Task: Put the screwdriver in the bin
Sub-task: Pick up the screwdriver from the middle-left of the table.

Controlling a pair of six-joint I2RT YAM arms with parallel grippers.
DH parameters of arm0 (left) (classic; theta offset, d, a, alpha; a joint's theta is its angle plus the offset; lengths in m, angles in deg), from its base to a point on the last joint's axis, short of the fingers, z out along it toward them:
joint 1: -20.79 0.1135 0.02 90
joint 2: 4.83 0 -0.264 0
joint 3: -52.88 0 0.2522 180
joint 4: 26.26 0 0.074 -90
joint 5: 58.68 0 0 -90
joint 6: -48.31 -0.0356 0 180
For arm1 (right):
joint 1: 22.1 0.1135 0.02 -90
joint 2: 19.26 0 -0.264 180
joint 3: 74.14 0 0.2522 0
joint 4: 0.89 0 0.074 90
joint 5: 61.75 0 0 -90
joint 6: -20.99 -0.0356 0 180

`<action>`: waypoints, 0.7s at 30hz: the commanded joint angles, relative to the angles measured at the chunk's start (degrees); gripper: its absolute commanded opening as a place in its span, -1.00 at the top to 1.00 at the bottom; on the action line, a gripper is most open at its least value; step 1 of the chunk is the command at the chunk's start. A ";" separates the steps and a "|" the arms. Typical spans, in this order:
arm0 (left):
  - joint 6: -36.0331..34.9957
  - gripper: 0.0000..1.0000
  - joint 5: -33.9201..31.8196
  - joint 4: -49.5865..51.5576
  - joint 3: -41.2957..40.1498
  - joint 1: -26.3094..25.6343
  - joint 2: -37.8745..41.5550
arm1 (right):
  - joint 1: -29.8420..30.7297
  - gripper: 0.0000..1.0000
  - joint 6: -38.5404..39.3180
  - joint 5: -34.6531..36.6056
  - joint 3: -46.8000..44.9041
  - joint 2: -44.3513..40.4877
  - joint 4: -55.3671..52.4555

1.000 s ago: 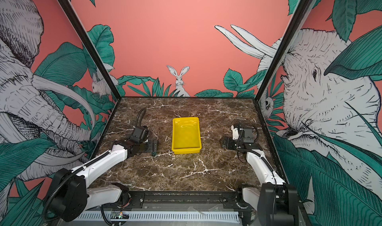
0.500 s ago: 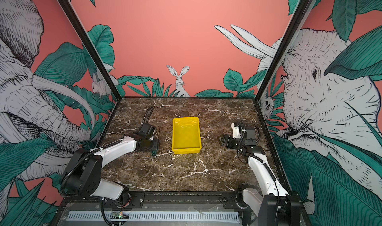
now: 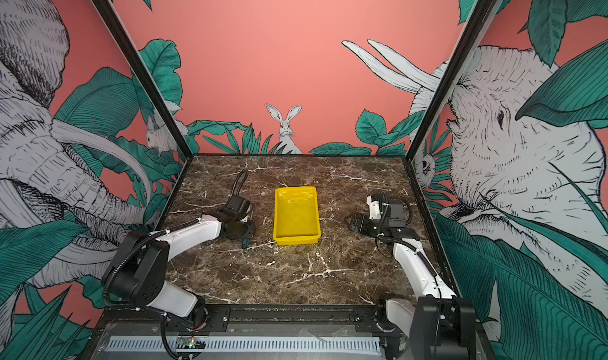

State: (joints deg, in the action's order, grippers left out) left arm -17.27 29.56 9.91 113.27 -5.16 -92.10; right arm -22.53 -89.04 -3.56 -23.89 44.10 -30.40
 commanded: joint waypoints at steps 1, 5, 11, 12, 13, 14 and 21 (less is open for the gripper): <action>0.46 0.14 -0.26 1.24 1.03 -0.30 -0.25 | -0.10 -0.98 -0.48 -0.45 0.19 -1.90 -0.54; -0.08 0.15 -1.26 2.70 1.97 -0.28 -1.71 | -0.01 -0.98 -0.18 0.46 -0.41 -3.46 -1.78; -0.47 0.16 -1.45 2.72 1.97 -0.33 -2.60 | -0.08 -0.98 0.30 0.94 -0.33 -4.96 -3.89; -0.68 0.19 -1.51 2.60 1.97 -0.36 -2.70 | -0.03 -0.98 0.34 1.09 -0.24 -5.07 -4.15; -0.91 0.23 -1.62 2.68 1.89 -0.38 -2.81 | -0.08 -0.99 0.34 1.05 -0.32 -5.30 -4.29; -1.02 0.27 -1.83 2.94 1.83 -0.31 -2.78 | -0.05 -0.98 0.19 1.08 -0.36 -5.50 -4.29; -1.40 0.41 -2.76 4.15 1.34 -0.34 -2.45 | -0.02 -0.98 -0.63 1.59 -0.78 -6.48 -4.32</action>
State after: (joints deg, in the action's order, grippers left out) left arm -18.47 28.27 11.51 114.25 -5.23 -94.98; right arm -22.53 -89.41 -3.08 -23.91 38.72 -34.64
